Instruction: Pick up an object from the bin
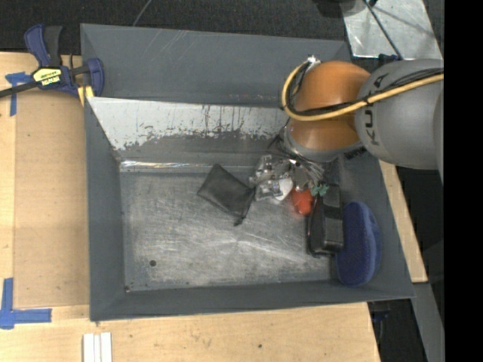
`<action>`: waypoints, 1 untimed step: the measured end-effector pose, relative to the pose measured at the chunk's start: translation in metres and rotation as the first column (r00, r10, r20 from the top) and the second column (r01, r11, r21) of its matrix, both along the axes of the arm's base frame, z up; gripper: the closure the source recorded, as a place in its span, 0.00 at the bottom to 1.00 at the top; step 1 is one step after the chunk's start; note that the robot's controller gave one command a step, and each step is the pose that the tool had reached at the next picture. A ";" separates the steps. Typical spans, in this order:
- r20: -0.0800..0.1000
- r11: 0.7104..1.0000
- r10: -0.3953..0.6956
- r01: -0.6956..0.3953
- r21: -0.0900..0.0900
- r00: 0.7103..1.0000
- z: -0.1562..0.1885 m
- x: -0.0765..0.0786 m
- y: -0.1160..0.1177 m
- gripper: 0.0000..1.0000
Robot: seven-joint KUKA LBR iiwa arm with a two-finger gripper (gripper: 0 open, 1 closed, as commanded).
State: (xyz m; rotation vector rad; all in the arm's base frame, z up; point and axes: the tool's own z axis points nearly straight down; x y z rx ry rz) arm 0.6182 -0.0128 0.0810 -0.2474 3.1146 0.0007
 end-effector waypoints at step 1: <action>-0.004 1.000 0.008 -0.008 -0.002 1.000 0.132 -0.020 0.011 1.00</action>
Offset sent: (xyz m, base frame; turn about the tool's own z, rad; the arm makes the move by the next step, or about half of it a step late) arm -0.0224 0.0117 0.1259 -0.0088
